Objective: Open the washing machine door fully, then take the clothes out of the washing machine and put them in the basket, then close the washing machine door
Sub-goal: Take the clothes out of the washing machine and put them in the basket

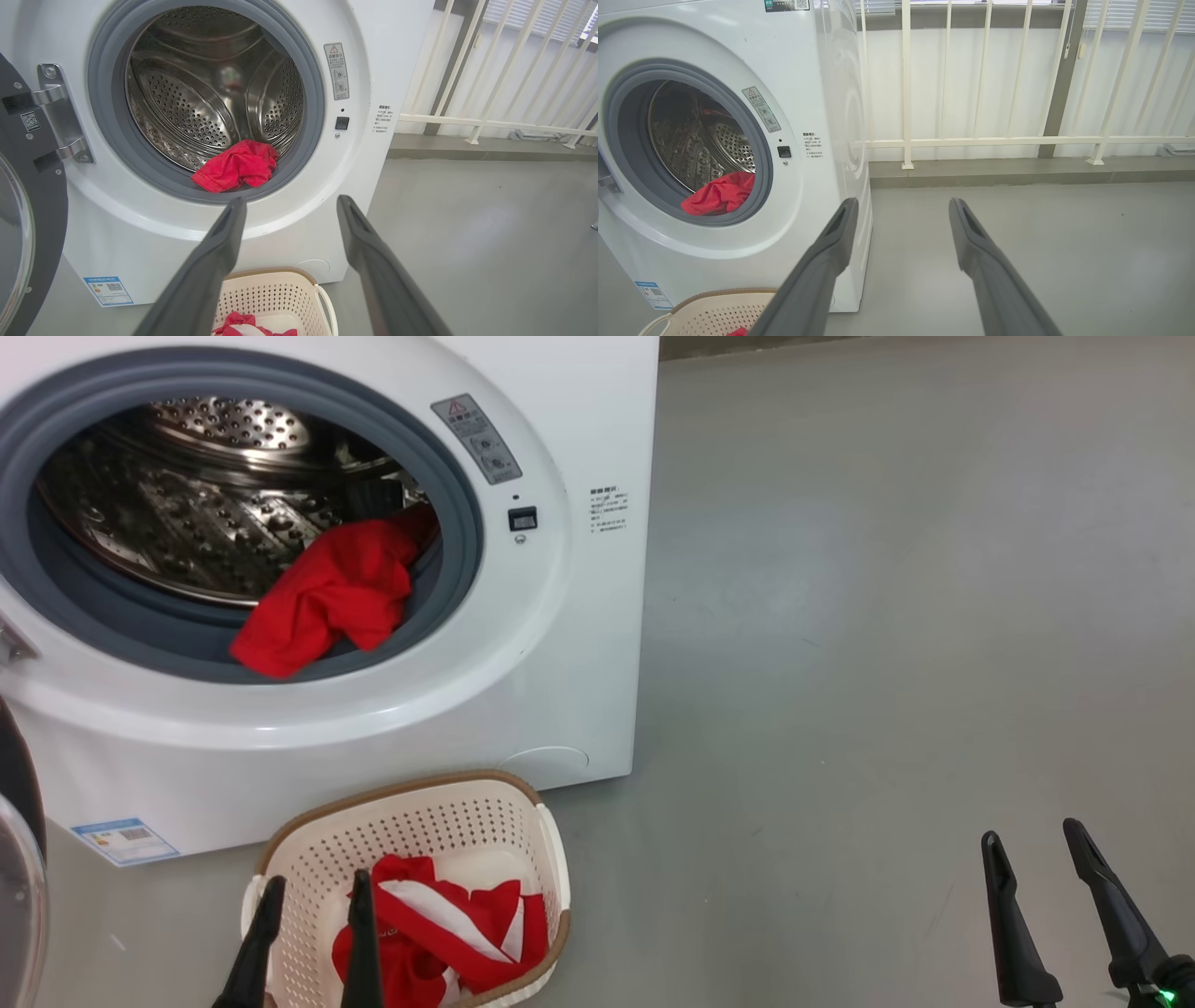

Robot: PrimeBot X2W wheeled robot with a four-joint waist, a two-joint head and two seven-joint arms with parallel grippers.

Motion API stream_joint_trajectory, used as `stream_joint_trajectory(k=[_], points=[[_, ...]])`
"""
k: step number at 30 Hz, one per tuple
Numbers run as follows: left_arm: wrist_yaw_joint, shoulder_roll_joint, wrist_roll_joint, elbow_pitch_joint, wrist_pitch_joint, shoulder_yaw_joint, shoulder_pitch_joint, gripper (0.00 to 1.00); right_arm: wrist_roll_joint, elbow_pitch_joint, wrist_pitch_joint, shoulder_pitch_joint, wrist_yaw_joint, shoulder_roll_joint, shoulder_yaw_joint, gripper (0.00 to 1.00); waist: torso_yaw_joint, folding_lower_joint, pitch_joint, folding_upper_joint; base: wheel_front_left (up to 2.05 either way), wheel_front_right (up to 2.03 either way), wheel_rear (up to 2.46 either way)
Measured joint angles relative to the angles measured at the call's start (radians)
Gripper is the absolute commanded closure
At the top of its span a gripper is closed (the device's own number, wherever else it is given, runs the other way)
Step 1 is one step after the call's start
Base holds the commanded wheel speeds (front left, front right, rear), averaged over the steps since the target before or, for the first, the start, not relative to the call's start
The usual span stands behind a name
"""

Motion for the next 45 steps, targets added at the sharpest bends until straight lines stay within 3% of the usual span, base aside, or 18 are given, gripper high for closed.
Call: stream_joint_trajectory(k=[16,32,45], points=[[-0.002,0.004,-0.007,0.021,-0.027,0.003,-0.082,0.00,-0.021,-0.025,-0.001,-0.073,0.000,0.000,0.030,0.00,0.017,0.0000,0.118,0.0000,0.00,0.00,0.00],[-0.089,0.008,-0.065,0.180,-0.081,0.052,-0.391,0.00,-0.020,-0.018,-0.009,-0.151,0.000,-0.001,0.064,0.00,0.036,0.0000,0.283,0.0000,0.00,0.00,0.00],[-0.127,0.074,-0.076,0.342,-0.088,0.113,-0.655,0.00,0.008,-0.018,-0.009,-0.206,0.000,-0.002,0.086,0.00,-0.007,0.0000,0.387,0.0000,0.00,0.00,0.00]])
